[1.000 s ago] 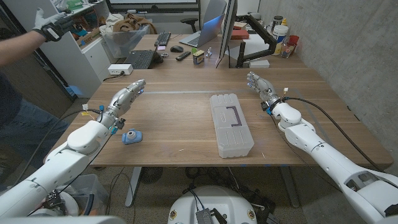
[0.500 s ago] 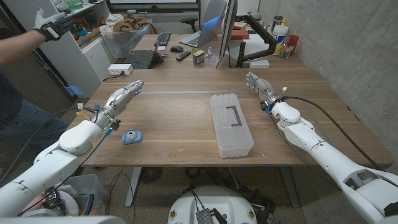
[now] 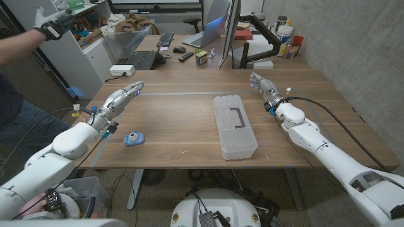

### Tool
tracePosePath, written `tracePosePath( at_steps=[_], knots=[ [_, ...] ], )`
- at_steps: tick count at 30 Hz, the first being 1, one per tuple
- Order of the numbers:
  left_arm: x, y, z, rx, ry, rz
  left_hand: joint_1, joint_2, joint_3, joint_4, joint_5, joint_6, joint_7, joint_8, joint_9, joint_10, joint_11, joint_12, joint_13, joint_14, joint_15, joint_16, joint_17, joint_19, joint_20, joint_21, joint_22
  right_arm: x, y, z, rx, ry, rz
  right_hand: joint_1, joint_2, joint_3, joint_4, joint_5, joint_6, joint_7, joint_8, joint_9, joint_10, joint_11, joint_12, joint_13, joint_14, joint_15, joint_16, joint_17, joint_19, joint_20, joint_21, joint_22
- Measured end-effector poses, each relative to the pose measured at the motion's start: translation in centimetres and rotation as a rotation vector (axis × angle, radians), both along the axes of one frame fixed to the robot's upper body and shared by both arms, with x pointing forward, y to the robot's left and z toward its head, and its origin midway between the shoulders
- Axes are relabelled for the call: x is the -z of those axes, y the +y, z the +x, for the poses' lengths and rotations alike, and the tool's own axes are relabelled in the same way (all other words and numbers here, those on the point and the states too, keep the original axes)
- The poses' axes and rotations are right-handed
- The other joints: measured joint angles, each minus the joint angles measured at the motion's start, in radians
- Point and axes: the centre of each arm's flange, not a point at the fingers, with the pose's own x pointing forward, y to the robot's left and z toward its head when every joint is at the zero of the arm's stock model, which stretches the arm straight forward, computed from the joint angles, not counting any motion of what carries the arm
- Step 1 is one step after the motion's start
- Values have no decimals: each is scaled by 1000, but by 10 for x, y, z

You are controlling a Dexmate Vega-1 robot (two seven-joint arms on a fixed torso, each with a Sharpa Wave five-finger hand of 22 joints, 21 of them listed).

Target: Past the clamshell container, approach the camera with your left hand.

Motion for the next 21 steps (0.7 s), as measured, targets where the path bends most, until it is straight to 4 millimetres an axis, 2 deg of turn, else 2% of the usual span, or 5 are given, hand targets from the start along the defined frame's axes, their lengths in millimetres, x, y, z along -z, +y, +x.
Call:
tracePosePath(
  at_steps=[6,21],
  knots=[
    [0,1,-9,-7,-6,21,4,-4,4,-4,0,0,0,0,0,5,-5,0,0,8,2,7,0,4,4,0,0,-3,0,-1,-2,-9,8,0,0,-3,-3,0,0,0,0,0,0,0,0,0,0,0,0,0,0,0,-4,0],
    [4,4,-32,-46,-16,69,4,-4,4,-4,0,5,-5,0,0,11,0,4,0,13,6,7,0,7,7,8,0,-9,-4,-5,-2,-35,37,0,0,-3,-3,0,0,0,0,0,0,0,0,0,0,0,0,0,5,6,-4,0]
  ],
)
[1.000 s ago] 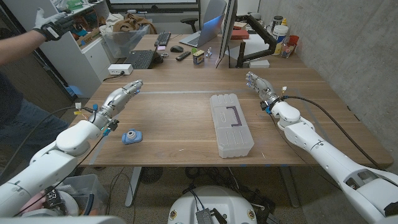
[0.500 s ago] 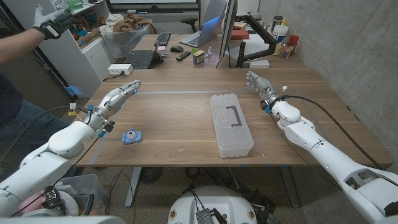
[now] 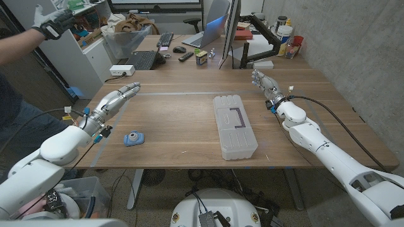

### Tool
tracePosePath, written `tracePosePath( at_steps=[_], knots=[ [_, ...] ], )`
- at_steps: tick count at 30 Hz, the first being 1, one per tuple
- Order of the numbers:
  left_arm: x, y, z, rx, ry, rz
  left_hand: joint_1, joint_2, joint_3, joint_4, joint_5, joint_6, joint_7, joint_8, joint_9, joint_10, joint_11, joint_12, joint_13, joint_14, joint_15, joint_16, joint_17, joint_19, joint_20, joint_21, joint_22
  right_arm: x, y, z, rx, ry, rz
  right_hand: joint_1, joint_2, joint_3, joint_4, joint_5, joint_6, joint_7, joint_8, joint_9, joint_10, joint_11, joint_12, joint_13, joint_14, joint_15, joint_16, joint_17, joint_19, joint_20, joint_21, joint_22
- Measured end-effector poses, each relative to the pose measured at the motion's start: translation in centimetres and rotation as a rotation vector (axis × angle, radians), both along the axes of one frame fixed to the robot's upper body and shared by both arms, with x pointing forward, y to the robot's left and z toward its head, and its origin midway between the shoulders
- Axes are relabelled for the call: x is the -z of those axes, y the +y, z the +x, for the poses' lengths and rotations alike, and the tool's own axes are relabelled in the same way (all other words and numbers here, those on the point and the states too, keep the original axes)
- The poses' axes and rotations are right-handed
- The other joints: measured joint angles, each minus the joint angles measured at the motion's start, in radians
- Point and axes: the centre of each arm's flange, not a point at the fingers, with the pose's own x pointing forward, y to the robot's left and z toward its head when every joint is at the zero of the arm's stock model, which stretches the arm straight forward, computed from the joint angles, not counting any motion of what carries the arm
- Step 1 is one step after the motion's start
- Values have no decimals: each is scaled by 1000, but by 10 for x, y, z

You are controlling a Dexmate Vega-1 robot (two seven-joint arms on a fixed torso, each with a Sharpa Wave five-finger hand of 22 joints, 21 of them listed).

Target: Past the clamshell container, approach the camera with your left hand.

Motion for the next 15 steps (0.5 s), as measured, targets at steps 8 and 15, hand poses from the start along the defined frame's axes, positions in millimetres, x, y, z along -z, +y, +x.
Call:
tracePosePath(
  at_steps=[8,15],
  knots=[
    [1,2,-8,-29,0,29,5,5,-4,-4,0,0,0,0,0,0,0,0,0,5,5,0,0,-3,5,0,0,1,0,-1,-1,-3,5,0,0,0,0,0,0,0,0,0,0,0,0,0,0,0,-4,0,0,0,-6,0],
    [1,2,-13,-66,-8,67,13,3,0,-8,0,7,-7,0,0,4,-4,0,5,23,13,8,0,0,21,0,0,3,-2,-1,1,-4,10,0,0,0,0,0,0,0,0,0,0,0,0,0,0,0,-4,0,0,0,-9,0]
  ],
)
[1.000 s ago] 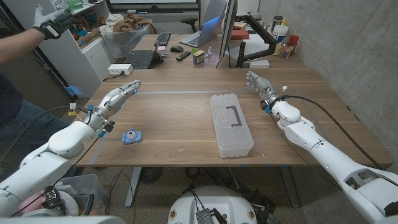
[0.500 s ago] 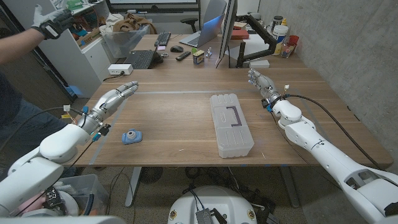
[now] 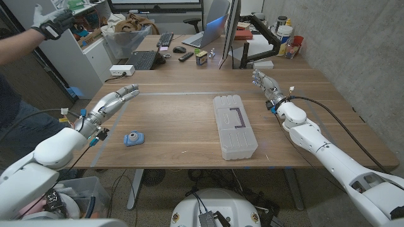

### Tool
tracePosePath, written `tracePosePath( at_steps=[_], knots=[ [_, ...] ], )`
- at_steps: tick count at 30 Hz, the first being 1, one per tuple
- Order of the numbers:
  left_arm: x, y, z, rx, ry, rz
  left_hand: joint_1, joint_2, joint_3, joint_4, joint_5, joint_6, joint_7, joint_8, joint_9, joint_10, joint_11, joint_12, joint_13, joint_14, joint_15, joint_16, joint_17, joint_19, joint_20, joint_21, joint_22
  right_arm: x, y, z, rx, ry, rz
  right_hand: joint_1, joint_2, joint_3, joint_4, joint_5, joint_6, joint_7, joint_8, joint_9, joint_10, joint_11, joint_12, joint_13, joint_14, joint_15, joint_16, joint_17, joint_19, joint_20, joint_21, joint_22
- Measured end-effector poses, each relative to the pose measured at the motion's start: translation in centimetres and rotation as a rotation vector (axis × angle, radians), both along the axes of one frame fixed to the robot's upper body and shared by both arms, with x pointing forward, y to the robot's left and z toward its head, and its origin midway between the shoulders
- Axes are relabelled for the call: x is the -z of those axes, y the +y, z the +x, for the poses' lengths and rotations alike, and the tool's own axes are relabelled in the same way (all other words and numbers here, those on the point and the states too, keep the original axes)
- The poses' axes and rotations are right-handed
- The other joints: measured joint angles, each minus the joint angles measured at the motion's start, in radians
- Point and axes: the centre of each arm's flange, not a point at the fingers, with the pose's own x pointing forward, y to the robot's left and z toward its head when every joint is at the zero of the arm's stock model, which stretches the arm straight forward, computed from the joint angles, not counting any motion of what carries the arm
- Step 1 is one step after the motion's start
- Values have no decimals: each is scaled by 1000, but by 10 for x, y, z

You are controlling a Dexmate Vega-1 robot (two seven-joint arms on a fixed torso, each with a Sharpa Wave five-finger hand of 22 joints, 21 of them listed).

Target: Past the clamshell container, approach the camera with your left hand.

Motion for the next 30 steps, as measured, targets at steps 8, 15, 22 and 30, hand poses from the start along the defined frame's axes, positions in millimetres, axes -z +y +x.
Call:
tracePosePath(
  at_steps=[8,15,22,30],
  knots=[
    [0,1,-4,-43,-11,37,5,-3,3,-3,0,0,0,0,0,2,-2,0,0,0,0,0,5,0,8,0,1,0,-1,-2,-2,-7,9,0,0,0,0,0,0,0,0,0,0,0,0,0,0,0,0,0,0,0,0,4],
    [1,2,-6,-86,-24,75,9,1,-1,-7,0,5,-5,0,3,9,-9,0,0,2,2,0,5,0,14,0,5,0,-1,-3,-2,-10,13,0,0,0,0,0,0,0,0,0,0,0,0,0,4,-4,0,0,0,0,-4,5],
    [3,2,-8,-118,-32,106,14,-4,1,-9,0,11,-11,8,5,5,-13,0,0,5,5,0,5,-5,20,0,5,-3,-2,-4,-1,-16,15,0,0,0,0,0,0,0,0,0,0,0,0,0,4,-4,0,0,4,-4,-6,5],
    [6,3,-12,-156,-37,142,21,-3,3,-11,0,7,-14,8,5,0,-18,0,0,5,5,0,5,-5,20,0,5,-5,-2,-5,2,-21,17,0,0,0,0,0,0,0,0,0,0,0,0,0,7,0,0,0,4,-4,-7,5]
  ],
)
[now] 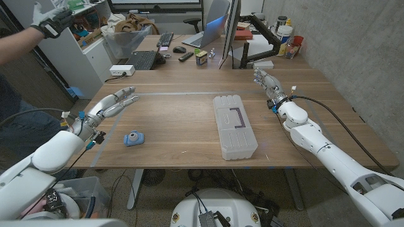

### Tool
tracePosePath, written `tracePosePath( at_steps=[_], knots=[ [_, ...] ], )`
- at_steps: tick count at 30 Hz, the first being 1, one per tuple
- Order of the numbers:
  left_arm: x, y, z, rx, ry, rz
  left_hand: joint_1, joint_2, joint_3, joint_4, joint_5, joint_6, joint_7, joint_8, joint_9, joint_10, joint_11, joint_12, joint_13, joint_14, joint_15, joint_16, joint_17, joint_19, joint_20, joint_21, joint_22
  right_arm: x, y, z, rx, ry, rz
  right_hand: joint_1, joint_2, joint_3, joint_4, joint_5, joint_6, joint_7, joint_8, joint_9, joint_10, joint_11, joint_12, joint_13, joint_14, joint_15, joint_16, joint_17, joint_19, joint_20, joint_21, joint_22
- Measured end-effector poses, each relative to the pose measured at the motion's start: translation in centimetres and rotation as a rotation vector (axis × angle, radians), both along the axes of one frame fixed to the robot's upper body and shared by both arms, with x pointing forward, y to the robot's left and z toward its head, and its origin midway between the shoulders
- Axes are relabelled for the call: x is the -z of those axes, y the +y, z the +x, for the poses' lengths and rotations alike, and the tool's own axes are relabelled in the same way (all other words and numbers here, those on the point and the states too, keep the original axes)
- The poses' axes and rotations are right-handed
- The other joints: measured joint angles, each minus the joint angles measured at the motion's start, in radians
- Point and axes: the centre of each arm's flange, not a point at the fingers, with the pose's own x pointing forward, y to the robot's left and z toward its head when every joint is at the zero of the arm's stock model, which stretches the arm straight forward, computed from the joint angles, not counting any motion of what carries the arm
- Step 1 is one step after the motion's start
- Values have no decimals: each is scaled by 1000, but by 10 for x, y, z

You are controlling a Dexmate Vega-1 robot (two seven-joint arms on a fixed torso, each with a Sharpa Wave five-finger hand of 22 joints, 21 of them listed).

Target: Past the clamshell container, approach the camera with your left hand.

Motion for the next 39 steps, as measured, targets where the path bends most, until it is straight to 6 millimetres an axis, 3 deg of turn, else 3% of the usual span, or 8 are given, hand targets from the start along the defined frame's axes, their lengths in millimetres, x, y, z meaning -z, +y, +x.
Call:
tracePosePath(
  at_steps=[21,39],
  knots=[
    [9,3,-11,-135,-21,108,16,-2,4,-13,0,22,-21,8,0,11,-11,4,5,16,-9,0,5,6,5,0,0,-3,-3,2,7,-1,0,0,0,0,0,0,0,0,0,0,0,0,0,0,0,0,0,0,0,0,-8,0],
    [16,2,-12,-262,-36,231,28,-1,8,-25,0,25,-25,8,0,18,-18,4,5,31,-16,7,5,15,7,7,0,-4,-5,2,3,-1,-10,0,0,-3,-3,0,4,-4,0,0,0,0,0,0,0,0,0,0,0,0,-8,0]
  ],
)
